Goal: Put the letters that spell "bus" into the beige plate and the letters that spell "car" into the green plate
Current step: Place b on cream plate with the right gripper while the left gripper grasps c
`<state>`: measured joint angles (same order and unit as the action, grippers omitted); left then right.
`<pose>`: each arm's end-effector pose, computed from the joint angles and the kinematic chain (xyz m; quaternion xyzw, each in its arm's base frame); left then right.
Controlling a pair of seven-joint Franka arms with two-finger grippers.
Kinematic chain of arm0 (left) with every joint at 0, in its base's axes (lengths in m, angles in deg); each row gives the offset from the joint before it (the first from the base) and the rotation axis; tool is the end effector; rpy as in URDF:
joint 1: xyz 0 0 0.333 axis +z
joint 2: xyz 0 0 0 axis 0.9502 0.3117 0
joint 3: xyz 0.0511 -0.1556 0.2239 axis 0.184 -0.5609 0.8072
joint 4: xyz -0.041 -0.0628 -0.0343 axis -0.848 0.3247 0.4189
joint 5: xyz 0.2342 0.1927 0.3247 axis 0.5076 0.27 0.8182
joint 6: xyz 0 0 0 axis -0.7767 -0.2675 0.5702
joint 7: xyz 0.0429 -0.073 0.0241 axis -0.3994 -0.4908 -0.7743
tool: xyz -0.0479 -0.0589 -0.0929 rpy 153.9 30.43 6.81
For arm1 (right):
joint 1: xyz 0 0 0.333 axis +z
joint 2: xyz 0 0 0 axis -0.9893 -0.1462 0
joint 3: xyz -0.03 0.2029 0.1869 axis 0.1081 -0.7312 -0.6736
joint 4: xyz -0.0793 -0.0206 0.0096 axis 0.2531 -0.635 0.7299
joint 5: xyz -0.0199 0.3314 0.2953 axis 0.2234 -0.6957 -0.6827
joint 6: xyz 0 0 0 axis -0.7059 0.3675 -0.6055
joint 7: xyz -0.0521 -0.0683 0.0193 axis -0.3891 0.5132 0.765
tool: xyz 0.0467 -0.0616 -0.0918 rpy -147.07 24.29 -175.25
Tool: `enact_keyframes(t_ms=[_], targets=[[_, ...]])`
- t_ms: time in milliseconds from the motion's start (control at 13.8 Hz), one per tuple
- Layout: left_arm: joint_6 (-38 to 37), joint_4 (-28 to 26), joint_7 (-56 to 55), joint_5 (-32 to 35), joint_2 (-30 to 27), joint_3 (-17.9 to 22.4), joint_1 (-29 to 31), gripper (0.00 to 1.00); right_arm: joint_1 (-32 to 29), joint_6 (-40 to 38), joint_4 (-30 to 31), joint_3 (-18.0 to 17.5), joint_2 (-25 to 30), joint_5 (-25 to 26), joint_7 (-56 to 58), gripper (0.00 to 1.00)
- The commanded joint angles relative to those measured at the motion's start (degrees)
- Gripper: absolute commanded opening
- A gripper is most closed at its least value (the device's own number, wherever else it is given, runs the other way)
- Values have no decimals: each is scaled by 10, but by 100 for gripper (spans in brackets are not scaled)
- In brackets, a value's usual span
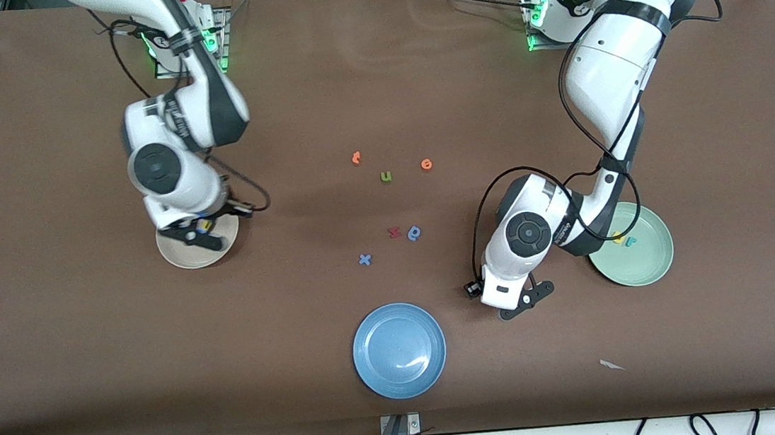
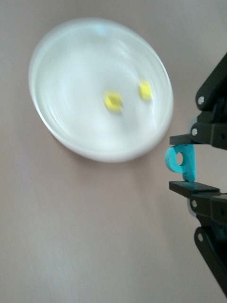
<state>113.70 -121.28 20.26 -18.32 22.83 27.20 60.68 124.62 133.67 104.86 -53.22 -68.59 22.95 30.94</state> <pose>0.7066 -0.3182 0.1108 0.9703 0.2398 0.0152 0.0277 0.5914 0.1684 0.2136 0.9833 -0.1517 -0.0820 0.0590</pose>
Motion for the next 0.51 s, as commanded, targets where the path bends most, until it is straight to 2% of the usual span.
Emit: enact_keyframes(t_ms=[0,217,289,361,434], targets=[[-2,26,-14,-10,15,10,-11,58,-25,0,19,25,-20,-10,94,10],[-2,26,-14,-10,15,15,-14,47,-66,19,20,24,-73,-13,123,11],[-2,26,-14,-10,15,15,-14,44,-71,26,20,22,-88,-31,125,13],[-2,26,-14,-10,15,15,-14,41,-71,29,19,22,-101,-49,129,30],[-3,26,-14,-10,15,15,-14,38,-71,29,18,21,-104,-51,133,80]])
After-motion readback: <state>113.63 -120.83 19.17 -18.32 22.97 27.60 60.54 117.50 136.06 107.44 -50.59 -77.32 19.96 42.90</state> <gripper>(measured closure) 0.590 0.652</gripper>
